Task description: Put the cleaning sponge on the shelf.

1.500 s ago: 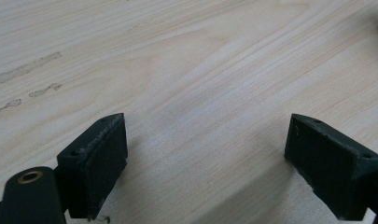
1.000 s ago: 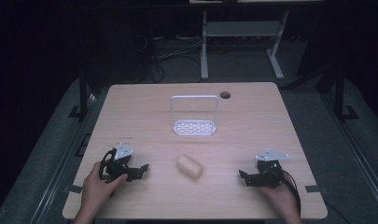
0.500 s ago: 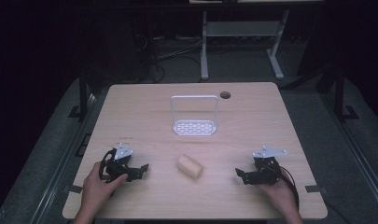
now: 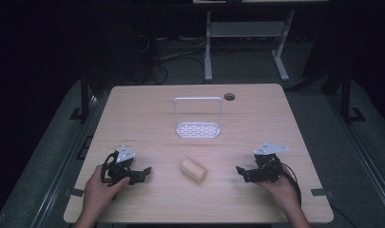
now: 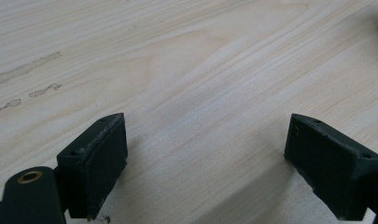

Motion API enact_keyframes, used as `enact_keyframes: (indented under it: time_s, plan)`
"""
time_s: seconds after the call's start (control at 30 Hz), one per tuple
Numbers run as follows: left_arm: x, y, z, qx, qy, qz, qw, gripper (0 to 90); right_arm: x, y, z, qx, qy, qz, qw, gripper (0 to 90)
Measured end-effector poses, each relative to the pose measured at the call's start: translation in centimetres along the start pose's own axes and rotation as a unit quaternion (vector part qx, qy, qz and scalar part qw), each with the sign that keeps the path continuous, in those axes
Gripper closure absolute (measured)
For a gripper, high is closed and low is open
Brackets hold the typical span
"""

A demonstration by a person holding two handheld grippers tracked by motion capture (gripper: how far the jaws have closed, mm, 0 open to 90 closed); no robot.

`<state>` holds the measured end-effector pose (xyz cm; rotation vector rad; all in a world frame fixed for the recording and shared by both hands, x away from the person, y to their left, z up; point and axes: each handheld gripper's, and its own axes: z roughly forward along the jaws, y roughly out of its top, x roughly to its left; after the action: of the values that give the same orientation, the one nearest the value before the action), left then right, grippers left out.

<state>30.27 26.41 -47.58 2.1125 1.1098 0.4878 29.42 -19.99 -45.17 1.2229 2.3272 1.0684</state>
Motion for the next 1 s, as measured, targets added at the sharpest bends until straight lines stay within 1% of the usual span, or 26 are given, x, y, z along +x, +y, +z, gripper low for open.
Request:
enact_keyframes:
  time_s: [0.4, 1.0]
  plan:
    - [0.0, 0.0, 0.0, 0.000, 0.000, 0.000, 1.0000, 12.6, 0.3, 1.5, 0.8, -0.004, 0.015, -0.009, 0.9998, 10.5]
    - [0.0, 0.0, 0.0, 0.000, 0.000, 0.000, 1.0000, 12.6, 0.7, 3.4, 1.7, -0.012, 0.023, -0.023, 0.9994, 10.5]
